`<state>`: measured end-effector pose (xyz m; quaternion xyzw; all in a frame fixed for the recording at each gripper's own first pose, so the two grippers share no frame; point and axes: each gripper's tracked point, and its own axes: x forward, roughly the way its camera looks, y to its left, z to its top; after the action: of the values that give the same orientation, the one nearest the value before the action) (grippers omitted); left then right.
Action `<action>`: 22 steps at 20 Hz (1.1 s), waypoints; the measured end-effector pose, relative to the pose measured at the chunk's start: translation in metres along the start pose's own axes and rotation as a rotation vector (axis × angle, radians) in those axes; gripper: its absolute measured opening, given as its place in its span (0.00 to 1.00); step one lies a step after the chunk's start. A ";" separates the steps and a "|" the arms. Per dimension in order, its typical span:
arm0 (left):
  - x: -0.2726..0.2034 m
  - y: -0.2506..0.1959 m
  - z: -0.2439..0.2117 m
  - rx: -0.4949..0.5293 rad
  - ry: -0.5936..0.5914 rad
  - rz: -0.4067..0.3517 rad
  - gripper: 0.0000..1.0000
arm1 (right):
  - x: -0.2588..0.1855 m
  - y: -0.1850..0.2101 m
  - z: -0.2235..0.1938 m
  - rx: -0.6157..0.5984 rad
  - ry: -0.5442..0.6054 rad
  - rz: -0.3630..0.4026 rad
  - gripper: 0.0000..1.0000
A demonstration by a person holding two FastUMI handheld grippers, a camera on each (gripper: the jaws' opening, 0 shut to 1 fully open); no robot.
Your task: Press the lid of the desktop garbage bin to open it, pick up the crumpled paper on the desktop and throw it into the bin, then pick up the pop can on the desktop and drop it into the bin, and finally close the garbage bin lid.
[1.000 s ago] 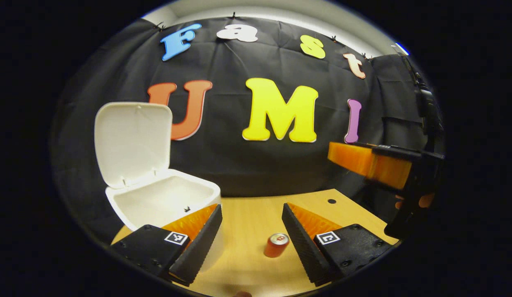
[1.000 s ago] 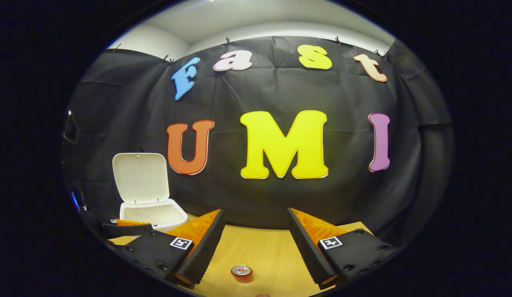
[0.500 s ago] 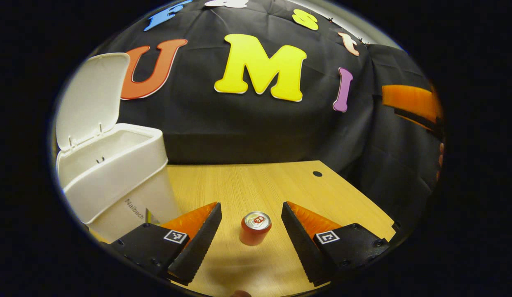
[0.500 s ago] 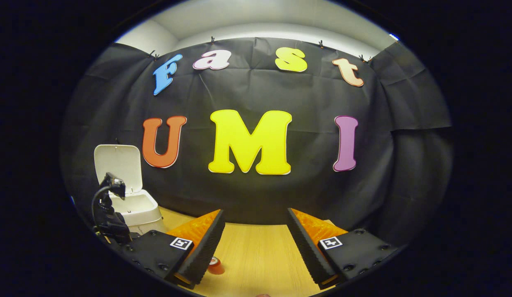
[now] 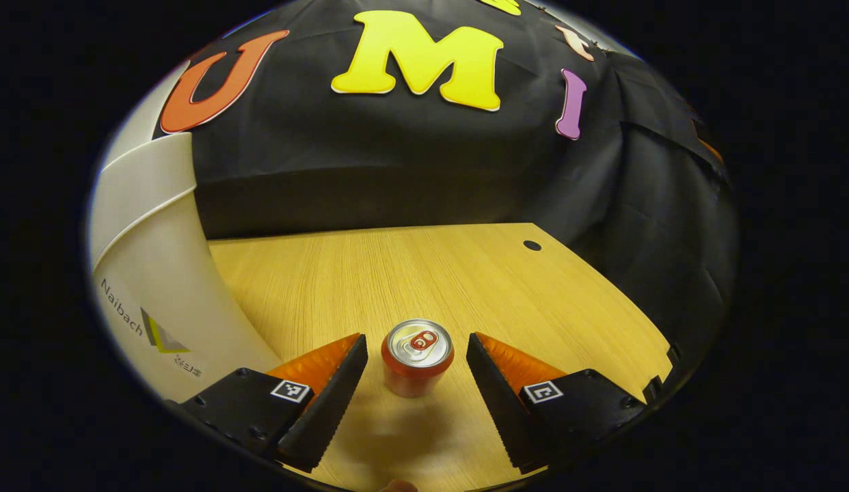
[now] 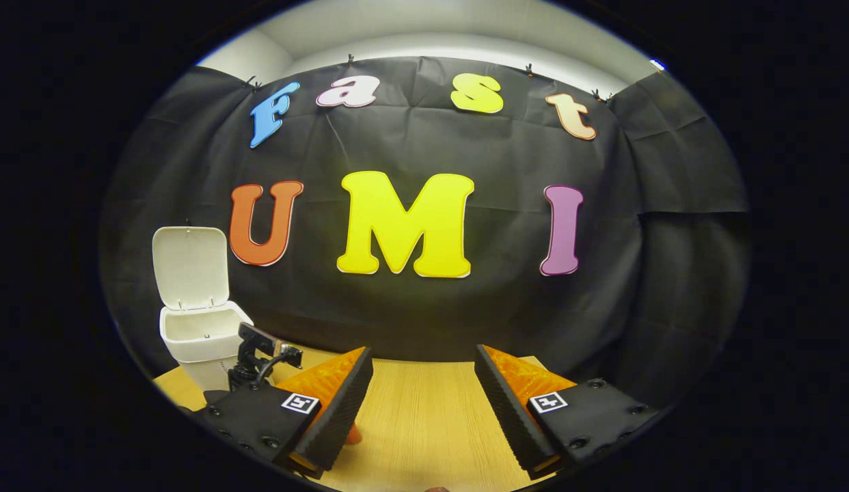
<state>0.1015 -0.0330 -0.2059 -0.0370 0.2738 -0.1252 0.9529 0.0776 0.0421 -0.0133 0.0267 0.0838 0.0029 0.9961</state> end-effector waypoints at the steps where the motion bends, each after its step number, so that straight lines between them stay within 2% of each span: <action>1: 0.005 -0.001 -0.003 -0.002 0.010 -0.005 0.97 | -0.001 0.000 -0.003 -0.004 0.006 0.000 0.96; 9: 0.040 0.005 -0.024 0.034 0.046 0.028 0.98 | -0.006 -0.007 -0.006 -0.046 0.017 -0.029 0.96; 14: 0.045 0.006 -0.033 0.066 0.067 0.043 0.97 | -0.008 -0.010 -0.003 -0.044 0.008 -0.040 0.96; 15: 0.043 0.007 -0.033 0.078 0.059 0.050 0.96 | -0.008 -0.010 -0.004 -0.044 0.007 -0.042 0.96; 16: 0.044 0.007 -0.034 0.089 0.070 0.055 0.87 | -0.008 -0.011 -0.004 -0.044 0.006 -0.041 0.96; 22: 0.018 0.008 -0.006 0.082 -0.025 0.064 0.83 | -0.012 -0.008 -0.004 -0.029 0.003 -0.028 0.96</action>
<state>0.1144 -0.0301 -0.2209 0.0094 0.2575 -0.1051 0.9605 0.0650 0.0339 -0.0157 0.0109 0.0854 -0.0099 0.9962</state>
